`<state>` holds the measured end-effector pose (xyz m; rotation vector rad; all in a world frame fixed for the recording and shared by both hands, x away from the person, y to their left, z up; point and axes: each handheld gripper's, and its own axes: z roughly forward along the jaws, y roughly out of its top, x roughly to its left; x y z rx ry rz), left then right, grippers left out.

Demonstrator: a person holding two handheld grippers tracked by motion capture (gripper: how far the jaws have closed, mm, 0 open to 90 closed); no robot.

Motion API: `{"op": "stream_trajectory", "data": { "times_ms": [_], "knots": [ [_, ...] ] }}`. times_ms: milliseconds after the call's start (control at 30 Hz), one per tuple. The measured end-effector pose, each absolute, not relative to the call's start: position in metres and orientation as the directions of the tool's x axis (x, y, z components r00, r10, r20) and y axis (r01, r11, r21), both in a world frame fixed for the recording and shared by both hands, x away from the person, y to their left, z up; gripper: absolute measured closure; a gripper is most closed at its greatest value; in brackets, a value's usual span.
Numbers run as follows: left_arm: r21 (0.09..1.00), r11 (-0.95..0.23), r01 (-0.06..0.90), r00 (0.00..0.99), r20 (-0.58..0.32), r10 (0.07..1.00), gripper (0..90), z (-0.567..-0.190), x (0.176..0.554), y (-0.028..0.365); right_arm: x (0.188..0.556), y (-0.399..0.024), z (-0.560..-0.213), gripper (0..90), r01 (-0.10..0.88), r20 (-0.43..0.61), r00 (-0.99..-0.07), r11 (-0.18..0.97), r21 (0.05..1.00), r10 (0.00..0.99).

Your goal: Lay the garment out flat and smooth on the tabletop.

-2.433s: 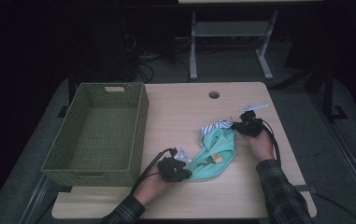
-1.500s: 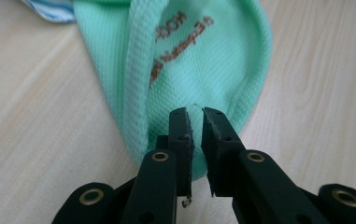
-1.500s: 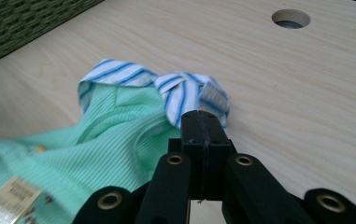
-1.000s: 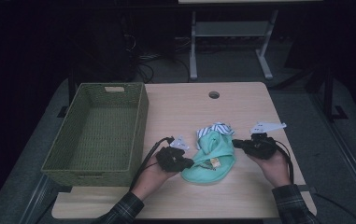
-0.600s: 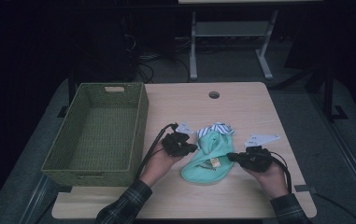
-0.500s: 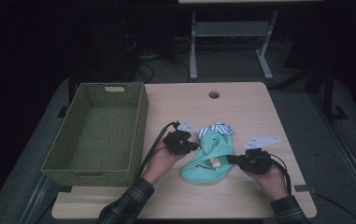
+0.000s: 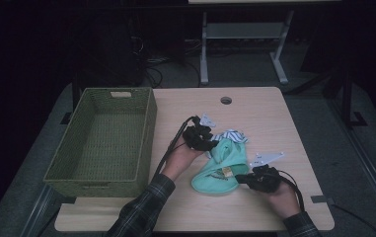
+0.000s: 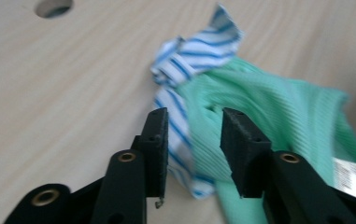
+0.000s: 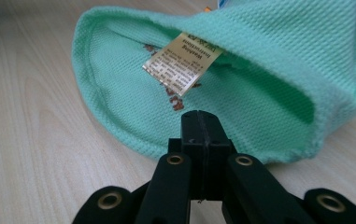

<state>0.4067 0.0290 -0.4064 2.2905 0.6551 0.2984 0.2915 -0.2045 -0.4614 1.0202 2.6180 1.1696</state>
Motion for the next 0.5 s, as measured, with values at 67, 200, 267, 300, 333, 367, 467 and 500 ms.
{"op": "stream_trajectory", "data": {
  "times_ms": [67, 200, 267, 300, 333, 367, 467, 500],
  "knots": [
    [0.688, -0.619, 0.379, 0.846, 0.013, 0.532, 54.6, -0.408, 0.414, 0.027, 0.291, -0.203, -0.463, 90.0, 0.54, 0.163, -0.77, 0.494, 0.681, 0.617],
    [0.677, -0.627, 0.385, 0.842, 0.022, 0.54, 52.6, -0.418, 0.422, 0.024, 0.291, -0.201, -0.464, 90.0, 0.539, 0.152, -0.773, 0.513, 0.668, 0.616],
    [0.66, -0.633, 0.405, 0.84, 0.005, 0.542, 53.3, -0.424, 0.425, 0.024, 0.291, -0.2, -0.466, 90.0, 0.536, 0.141, -0.779, 0.532, 0.655, 0.611],
    [0.657, -0.633, 0.41, 0.84, -0.003, 0.542, 53.8, -0.427, 0.427, 0.024, 0.291, -0.2, -0.467, 90.0, 0.53, 0.137, -0.784, 0.537, 0.656, 0.606],
    [0.656, -0.63, 0.415, 0.843, -0.017, 0.538, 53.8, -0.429, 0.428, 0.024, 0.291, -0.2, -0.467, 90.0, 0.53, 0.137, -0.784, 0.537, 0.656, 0.606],
    [0.653, -0.631, 0.419, 0.844, -0.025, 0.536, 56.4, -0.431, 0.428, 0.023, 0.291, -0.199, -0.467, 90.0, 0.537, 0.143, -0.78, 0.533, 0.654, 0.609],
    [0.637, -0.642, 0.427, 0.847, -0.033, 0.53, 65.4, -0.436, 0.428, 0.022, 0.291, -0.2, -0.467, 90.0, 0.533, 0.145, -0.783, 0.533, 0.657, 0.605],
    [0.632, -0.648, 0.425, 0.846, -0.024, 0.532, 65.4, -0.438, 0.428, 0.021, 0.291, -0.2, -0.467, 90.0, 0.533, 0.145, -0.783, 0.533, 0.657, 0.605]
  ]
}}
